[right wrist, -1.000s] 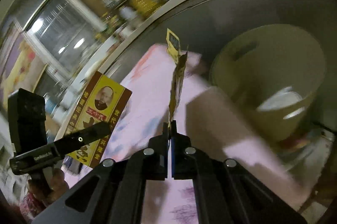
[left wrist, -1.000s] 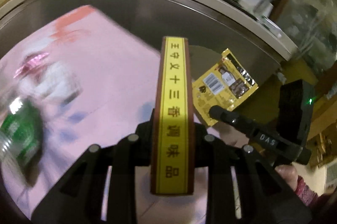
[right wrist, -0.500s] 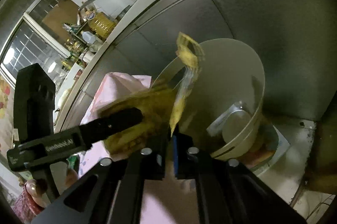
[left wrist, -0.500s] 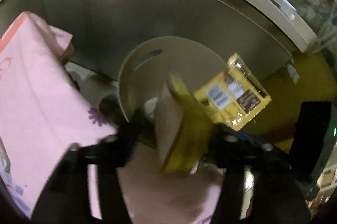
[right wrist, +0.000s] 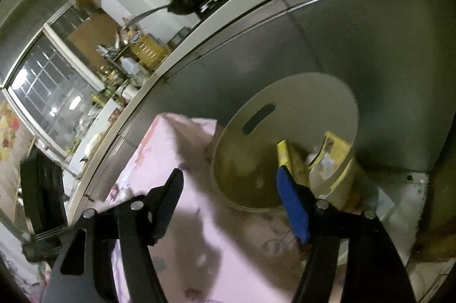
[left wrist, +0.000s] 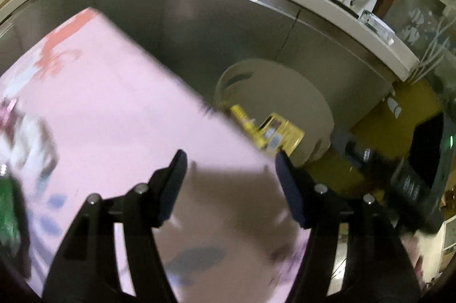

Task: Collect trash
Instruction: 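Move both empty tools back to the trash pile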

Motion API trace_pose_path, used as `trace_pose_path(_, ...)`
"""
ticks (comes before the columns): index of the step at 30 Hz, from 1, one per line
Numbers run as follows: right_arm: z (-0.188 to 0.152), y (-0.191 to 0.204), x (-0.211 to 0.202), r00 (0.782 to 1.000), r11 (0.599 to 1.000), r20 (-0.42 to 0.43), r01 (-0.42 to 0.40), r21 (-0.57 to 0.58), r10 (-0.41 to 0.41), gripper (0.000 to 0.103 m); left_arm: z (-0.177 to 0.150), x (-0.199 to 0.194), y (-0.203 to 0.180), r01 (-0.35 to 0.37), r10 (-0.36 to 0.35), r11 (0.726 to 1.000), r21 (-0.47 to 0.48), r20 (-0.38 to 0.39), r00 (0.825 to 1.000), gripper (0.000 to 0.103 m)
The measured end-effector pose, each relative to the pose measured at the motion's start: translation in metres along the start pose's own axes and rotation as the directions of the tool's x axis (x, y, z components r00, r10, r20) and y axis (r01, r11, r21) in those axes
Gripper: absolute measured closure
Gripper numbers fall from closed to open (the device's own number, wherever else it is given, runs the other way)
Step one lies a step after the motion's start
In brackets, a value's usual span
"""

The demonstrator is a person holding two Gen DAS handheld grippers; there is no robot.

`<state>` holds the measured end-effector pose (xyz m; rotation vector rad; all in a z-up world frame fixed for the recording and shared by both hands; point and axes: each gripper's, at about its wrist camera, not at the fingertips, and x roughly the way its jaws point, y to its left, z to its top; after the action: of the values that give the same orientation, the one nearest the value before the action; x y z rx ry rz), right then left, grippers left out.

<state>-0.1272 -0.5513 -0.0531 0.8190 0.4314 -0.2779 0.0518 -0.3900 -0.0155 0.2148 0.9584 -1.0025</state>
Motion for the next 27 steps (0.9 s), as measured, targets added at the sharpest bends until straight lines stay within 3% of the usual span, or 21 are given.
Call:
trace_pose_path(10, -0.038, 0.066, 0.021, 0.984, 0.99, -0.147, -0.112, -0.083, 0.099, 0.038, -0.108, -0.08, 0.073, -0.104, 0.109, 0.987, -0.122, 0.04, 0.993, 0.041)
trace_pose_path(17, -0.078, 0.123, 0.048, 0.935, 0.967, -0.314, -0.217, -0.132, 0.167, 0.049, -0.172, -0.145, 0.13, -0.19, 0.216, 0.951, -0.244, 0.083, 0.973, 0.041)
trace_pose_path(20, -0.098, 0.149, 0.059, 0.908, 0.954, -0.377, -0.256, -0.158, 0.181, 0.05, -0.194, -0.179, 0.158, -0.248, 0.298, 0.916, -0.314, 0.119, 0.947, 0.041)
trace_pose_path(25, -0.124, 0.198, 0.071, 0.876, 0.919, -0.444, -0.316, -0.237, 0.187, 0.05, -0.221, -0.231, 0.207, -0.352, 0.466, 0.818, -0.455, 0.164, 0.869, 0.038)
trace_pose_path(27, -0.13, 0.213, 0.073, 0.869, 0.905, -0.456, -0.336, -0.261, 0.191, 0.05, -0.226, -0.243, 0.227, -0.339, 0.479, 0.791, -0.51, 0.17, 0.861, 0.036)
